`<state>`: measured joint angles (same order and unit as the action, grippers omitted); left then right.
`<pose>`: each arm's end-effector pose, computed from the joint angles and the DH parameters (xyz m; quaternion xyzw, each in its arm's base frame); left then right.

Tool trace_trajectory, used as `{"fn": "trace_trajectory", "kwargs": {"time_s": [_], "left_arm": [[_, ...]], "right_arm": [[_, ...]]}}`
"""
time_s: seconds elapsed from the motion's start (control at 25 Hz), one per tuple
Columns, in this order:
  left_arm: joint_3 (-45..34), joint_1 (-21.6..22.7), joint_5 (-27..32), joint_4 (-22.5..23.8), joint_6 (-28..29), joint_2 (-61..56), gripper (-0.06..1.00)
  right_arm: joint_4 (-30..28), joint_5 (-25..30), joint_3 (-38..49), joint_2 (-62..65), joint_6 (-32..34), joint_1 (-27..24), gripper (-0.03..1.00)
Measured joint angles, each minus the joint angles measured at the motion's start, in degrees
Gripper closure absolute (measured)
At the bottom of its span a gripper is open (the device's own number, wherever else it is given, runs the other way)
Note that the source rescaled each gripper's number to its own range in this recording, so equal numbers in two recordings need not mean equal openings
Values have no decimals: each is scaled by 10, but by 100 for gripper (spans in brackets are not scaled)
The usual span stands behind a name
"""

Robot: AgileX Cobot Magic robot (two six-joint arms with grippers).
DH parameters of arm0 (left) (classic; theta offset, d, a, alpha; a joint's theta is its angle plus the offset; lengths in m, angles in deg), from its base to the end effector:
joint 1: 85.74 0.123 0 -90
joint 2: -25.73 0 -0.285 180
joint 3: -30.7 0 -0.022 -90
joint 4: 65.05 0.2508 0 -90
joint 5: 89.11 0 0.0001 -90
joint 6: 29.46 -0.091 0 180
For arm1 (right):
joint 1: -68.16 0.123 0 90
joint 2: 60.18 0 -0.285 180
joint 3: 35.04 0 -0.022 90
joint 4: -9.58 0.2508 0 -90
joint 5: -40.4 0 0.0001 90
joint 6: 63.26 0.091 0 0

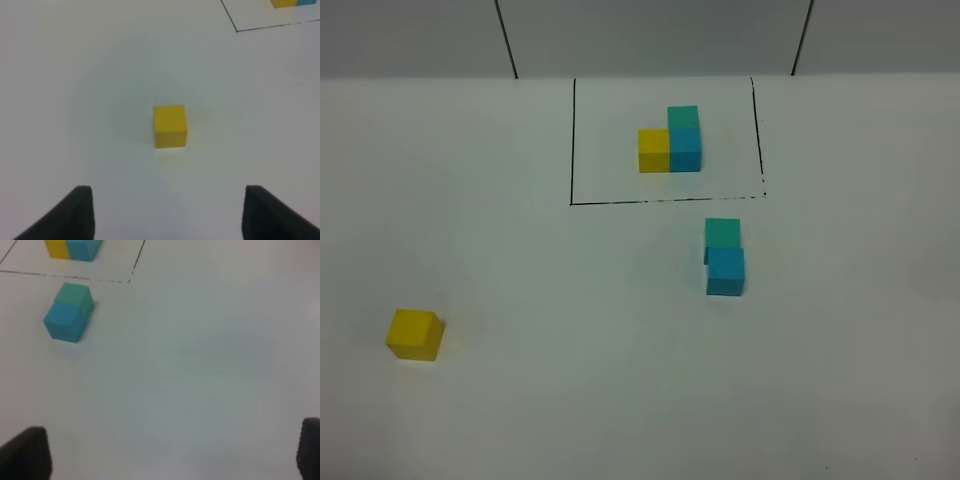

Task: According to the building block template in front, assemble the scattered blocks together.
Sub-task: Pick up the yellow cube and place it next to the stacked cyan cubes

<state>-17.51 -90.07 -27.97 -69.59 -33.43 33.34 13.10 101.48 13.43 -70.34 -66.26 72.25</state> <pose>-0.0069 -0.0058 0.2787 0.0635 0.8494 -0.0412 0.5223 0.0007 0.0050 0.2776 -0.0541 0.8627 0.0355 0.5016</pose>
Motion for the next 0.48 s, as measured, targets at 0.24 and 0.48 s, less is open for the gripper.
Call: {"fn": "trace_trajectory", "kwargs": {"time_s": [0.24, 0.48], "left_arm": [[0, 0, 0, 0, 0, 0, 55], [0, 0, 0, 0, 1, 0, 55]], "right_arm": [[6, 0, 0, 0, 0, 0, 2], [6, 0, 0, 0, 0, 0, 12]]}}
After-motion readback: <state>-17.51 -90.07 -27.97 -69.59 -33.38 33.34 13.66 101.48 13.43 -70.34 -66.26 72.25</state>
